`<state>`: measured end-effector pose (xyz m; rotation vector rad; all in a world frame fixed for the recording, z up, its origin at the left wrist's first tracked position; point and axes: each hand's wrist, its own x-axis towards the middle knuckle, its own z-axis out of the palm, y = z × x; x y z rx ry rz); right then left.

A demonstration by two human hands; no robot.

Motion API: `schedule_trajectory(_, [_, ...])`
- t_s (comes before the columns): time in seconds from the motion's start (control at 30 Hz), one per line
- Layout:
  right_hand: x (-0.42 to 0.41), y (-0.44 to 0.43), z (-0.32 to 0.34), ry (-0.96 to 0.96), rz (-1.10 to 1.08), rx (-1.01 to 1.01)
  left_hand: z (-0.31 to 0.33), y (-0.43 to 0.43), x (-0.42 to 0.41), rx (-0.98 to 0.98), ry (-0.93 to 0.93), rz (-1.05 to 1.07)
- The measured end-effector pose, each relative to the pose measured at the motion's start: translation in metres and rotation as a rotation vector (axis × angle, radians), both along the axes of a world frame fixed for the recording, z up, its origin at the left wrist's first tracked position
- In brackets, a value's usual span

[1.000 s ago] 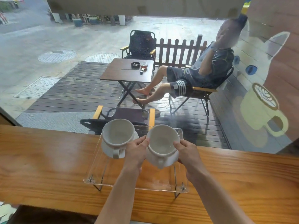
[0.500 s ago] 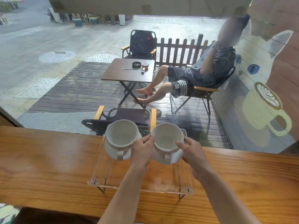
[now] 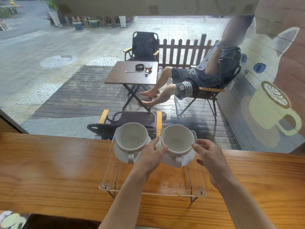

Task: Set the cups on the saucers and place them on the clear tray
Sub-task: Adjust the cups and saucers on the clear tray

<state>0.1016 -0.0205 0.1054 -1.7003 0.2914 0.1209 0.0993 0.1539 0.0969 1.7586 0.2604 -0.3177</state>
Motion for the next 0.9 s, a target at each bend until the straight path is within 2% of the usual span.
schedule_trajectory(0.17, [-0.016, 0.013, 0.012, -0.162, -0.056, 0.024, 0.026, 0.027, -0.013, 0.272, -0.072, -0.229])
schedule_trajectory(0.33, [-0.026, 0.043, 0.013, -0.215, 0.061, 0.077, 0.050, 0.068, -0.033, 0.518, -0.131, -0.410])
schedule_trajectory(0.43, [-0.028, 0.063, 0.003, -0.207, 0.133, 0.008, 0.056, 0.099, -0.040, 0.562, -0.073, -0.444])
schedule_trajectory(0.63, [-0.029, 0.094, -0.028, -0.097, 0.264, -0.080, 0.033, 0.161, -0.037, 0.640, 0.073, -0.297])
schedule_trajectory(0.73, [-0.026, 0.102, -0.042, -0.050, 0.291, -0.118, -0.001, 0.179, -0.024, 0.729, 0.166, -0.190])
schedule_trajectory(0.9, [-0.024, 0.106, -0.053, 0.008, 0.311, -0.151, -0.073, 0.188, -0.010, 0.809, 0.213, -0.050])
